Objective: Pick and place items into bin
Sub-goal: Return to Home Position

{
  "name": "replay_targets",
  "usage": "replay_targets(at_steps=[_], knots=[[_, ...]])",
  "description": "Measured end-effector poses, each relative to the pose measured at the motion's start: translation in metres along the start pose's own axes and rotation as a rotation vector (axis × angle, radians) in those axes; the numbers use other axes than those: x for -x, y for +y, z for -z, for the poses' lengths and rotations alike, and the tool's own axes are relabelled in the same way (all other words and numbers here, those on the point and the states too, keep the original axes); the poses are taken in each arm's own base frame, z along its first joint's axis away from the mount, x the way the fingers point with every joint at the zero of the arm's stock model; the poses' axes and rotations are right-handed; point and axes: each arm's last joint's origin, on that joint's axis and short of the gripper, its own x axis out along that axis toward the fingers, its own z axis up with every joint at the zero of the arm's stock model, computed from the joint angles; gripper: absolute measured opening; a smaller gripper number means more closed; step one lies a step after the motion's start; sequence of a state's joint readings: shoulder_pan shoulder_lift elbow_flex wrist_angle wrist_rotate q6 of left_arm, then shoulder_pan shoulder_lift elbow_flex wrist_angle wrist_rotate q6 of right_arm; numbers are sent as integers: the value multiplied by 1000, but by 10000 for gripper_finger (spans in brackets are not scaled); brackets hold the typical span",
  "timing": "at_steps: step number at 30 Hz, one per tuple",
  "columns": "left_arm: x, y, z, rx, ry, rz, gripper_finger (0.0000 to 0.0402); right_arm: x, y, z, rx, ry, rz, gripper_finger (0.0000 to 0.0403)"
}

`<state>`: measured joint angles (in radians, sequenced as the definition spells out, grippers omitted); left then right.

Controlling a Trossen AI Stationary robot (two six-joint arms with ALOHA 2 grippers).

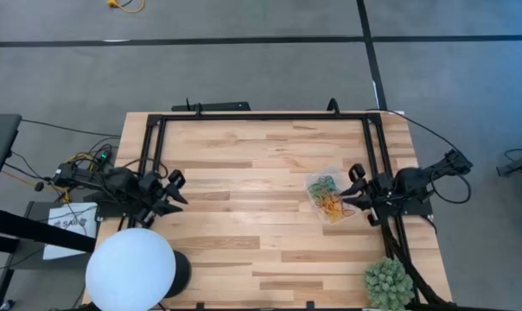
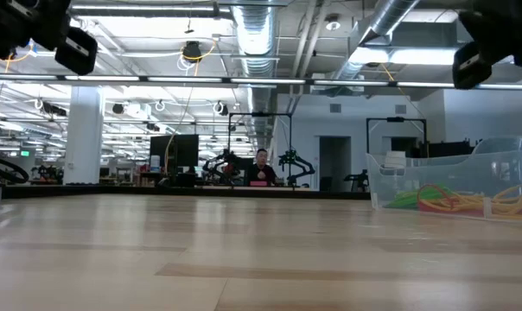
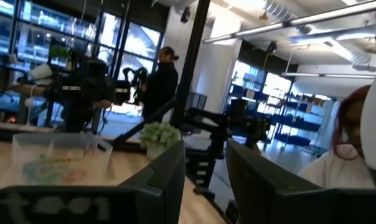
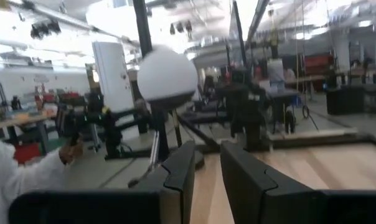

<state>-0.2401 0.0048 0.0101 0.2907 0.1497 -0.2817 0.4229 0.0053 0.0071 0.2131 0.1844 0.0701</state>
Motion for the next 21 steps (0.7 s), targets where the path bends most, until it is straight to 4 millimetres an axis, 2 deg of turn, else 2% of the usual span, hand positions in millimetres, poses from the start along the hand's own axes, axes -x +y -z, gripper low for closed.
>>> replay_targets(at_steps=[6,14,21], knots=[[0,3,8,13,80,-40,107,0,0,5,2,54,4,71],[4,13,22,113,159,-304,107,0,-1,7,6,74,5,71],[3,14,23,-2,194,-300,107,1,-1,14,19,146,10,71]])
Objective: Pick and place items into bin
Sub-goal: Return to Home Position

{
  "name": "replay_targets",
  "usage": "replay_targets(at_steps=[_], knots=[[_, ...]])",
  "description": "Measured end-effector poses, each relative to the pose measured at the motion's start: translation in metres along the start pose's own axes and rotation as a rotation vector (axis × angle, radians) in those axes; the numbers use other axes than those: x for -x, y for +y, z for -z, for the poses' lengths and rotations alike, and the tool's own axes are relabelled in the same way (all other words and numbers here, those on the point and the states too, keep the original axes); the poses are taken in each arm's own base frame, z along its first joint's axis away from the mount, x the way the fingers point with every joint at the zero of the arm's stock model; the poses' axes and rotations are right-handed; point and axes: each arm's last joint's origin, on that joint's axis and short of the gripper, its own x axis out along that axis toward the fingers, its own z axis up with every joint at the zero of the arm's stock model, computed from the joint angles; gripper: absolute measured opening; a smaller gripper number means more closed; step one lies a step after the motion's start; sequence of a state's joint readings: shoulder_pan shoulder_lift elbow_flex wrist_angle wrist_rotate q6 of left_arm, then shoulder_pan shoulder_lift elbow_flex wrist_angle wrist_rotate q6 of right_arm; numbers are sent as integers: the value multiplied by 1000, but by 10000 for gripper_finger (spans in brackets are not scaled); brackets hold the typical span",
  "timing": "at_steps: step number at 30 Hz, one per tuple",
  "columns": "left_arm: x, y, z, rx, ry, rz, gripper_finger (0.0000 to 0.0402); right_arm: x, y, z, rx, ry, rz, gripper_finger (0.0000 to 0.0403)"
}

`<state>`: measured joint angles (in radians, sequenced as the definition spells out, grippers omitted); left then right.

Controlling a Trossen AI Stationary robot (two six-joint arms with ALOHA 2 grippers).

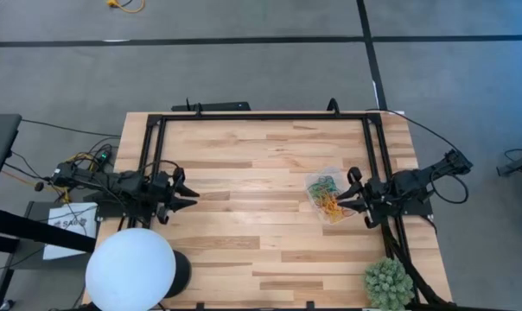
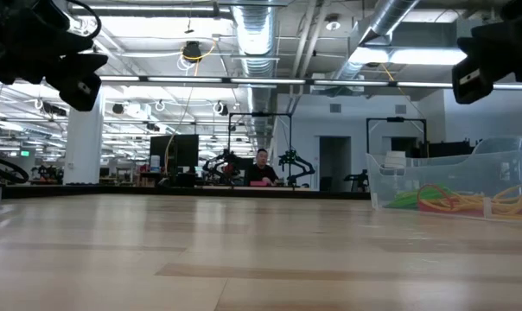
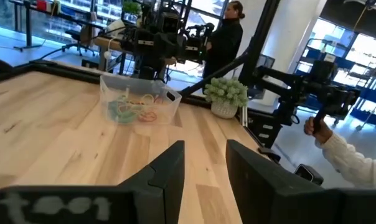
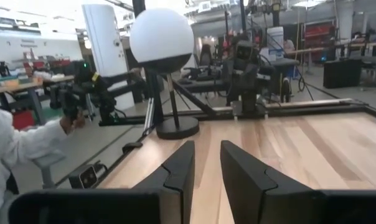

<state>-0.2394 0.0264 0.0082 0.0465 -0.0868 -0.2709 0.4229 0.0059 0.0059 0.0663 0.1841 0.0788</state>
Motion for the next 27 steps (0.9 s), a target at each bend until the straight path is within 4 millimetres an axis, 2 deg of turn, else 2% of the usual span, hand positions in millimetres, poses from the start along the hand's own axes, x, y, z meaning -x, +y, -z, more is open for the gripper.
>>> replay_targets(at_steps=[27], knots=[[0,0,0,-38,3,0,107,0,0,2,3,17,1,71]])
